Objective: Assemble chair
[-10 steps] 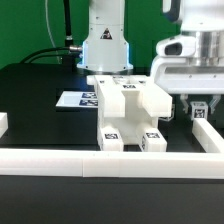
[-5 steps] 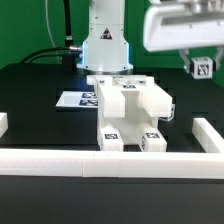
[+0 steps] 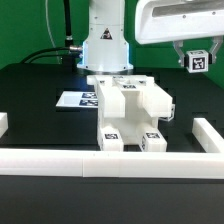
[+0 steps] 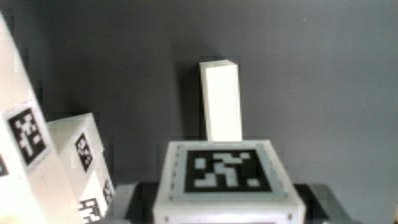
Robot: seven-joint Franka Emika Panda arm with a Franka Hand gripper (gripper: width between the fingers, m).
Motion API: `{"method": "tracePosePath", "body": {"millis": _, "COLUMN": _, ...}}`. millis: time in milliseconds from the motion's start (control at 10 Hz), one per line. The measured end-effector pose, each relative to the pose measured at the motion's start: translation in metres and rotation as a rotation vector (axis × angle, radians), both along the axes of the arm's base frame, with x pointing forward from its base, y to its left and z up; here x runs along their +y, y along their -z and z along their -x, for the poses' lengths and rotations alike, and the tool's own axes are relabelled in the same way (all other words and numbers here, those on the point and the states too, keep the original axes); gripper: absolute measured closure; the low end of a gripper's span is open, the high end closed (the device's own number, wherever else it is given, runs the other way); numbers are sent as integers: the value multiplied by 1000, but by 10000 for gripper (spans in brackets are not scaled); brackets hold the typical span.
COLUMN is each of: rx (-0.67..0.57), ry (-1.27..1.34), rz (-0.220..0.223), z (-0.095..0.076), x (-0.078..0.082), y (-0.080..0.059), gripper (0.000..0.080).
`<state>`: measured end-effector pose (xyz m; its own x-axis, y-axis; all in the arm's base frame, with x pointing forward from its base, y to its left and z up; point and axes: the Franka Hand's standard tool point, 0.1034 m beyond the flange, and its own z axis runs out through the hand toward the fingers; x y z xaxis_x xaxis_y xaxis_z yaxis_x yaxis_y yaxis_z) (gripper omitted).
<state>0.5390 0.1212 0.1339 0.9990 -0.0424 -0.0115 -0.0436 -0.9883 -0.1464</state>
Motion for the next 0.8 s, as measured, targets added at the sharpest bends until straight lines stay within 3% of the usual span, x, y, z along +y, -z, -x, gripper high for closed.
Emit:
{"method": "tracePosePath", "body": {"millis": 100, "rx": -14, "ry": -110, "rz": -11, "z": -14, "x": -32, "y": -21, "gripper": 531}}
{"method": "tracePosePath", "body": {"millis": 200, "rx": -7, "ry": -126, "rz": -17, "z": -22, "x": -47, "y": -33, "gripper": 531}}
{"method": "tracePosePath", "body": {"millis": 300, "rx": 4, "ry": -148, "rz": -21, "z": -31, "x": -53, "y": -42, "gripper": 530}}
{"method": "tracePosePath", "body": {"millis": 600, "rx": -4, "ry": -138, "rz": -16, "z": -32, "x": -54, "y": -38, "gripper": 530}}
{"method": "tracePosePath", "body": {"millis": 800, "rx": -16, "ry": -283, "rz": 53, "z": -31, "x": -75, "y": -30, "gripper": 530}}
